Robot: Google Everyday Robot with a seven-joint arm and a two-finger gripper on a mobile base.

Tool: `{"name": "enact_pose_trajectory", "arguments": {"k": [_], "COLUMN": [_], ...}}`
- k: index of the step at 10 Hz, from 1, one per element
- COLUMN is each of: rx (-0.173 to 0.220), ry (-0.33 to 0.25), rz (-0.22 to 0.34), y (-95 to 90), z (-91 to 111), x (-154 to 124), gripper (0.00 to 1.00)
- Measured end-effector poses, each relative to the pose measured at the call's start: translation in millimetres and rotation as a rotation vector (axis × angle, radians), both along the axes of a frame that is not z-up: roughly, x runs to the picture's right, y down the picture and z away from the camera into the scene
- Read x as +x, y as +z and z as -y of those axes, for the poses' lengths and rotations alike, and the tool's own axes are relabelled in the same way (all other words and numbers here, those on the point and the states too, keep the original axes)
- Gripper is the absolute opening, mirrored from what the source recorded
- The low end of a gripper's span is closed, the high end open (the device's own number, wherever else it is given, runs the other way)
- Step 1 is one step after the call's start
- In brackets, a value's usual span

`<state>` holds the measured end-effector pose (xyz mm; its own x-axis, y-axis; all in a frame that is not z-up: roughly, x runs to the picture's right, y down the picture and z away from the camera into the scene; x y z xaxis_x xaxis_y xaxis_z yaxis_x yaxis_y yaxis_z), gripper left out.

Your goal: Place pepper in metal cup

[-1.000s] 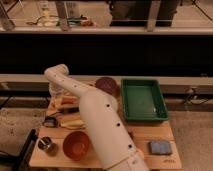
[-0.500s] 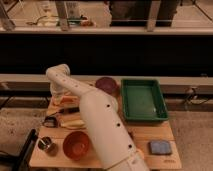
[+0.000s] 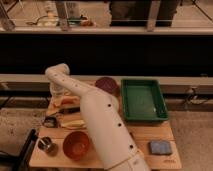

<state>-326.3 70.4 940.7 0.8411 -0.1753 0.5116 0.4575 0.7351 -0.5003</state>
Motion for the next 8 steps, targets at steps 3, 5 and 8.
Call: {"name": "enact_pose_trajectory", "arguments": {"k": [3,5,8], "rx": [0.036,0.054,0.092], "ry": [0.035,0.056,0.090], "rz": [-0.003,0.009,0.012], "y": [-22.7,-39.2,-65.2], "z": [18,26,37], "x": [10,11,22], "gripper": [0.08,0.15,0.15]}}
